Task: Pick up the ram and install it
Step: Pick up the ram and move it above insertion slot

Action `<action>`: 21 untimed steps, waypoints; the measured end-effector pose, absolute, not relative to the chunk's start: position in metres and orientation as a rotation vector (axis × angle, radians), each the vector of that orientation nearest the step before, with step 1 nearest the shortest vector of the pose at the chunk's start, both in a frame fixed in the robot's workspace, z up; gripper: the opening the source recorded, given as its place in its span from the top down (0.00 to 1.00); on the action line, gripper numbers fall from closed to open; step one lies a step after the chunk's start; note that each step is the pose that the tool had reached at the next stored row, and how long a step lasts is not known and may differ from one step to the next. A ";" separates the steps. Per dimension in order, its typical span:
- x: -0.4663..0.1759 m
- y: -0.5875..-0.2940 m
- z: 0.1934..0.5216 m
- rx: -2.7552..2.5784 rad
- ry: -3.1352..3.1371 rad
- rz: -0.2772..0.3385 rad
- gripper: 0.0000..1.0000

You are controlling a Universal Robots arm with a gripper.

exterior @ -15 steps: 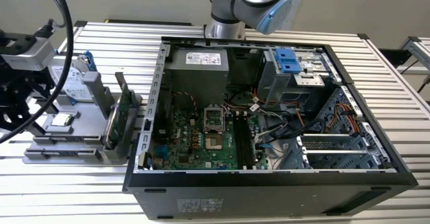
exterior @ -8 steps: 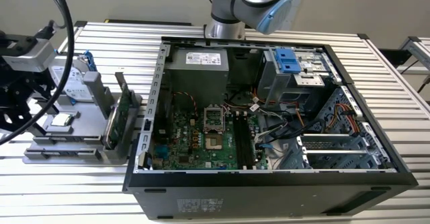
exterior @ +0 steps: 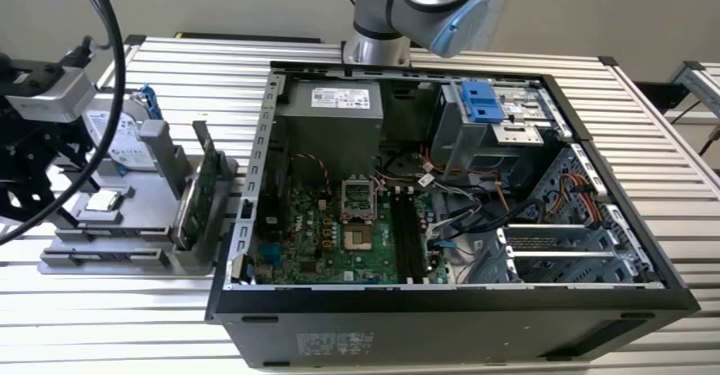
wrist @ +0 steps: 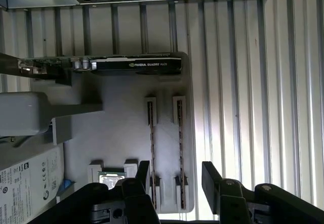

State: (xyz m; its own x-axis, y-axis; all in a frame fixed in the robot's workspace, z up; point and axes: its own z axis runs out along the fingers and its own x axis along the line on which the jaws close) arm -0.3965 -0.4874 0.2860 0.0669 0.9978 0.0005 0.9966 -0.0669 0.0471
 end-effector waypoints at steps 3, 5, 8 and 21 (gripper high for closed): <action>-0.396 -0.487 0.285 2.269 2.122 0.050 0.00; -0.396 -0.487 0.285 2.269 2.122 0.051 0.00; -0.396 -0.487 0.284 2.269 2.122 0.050 0.00; -0.397 -0.487 0.278 2.271 2.124 0.040 0.00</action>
State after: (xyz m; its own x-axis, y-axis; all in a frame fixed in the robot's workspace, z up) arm -0.3966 -0.4874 0.2780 0.0671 0.9977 -0.0029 0.9969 -0.0669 0.0411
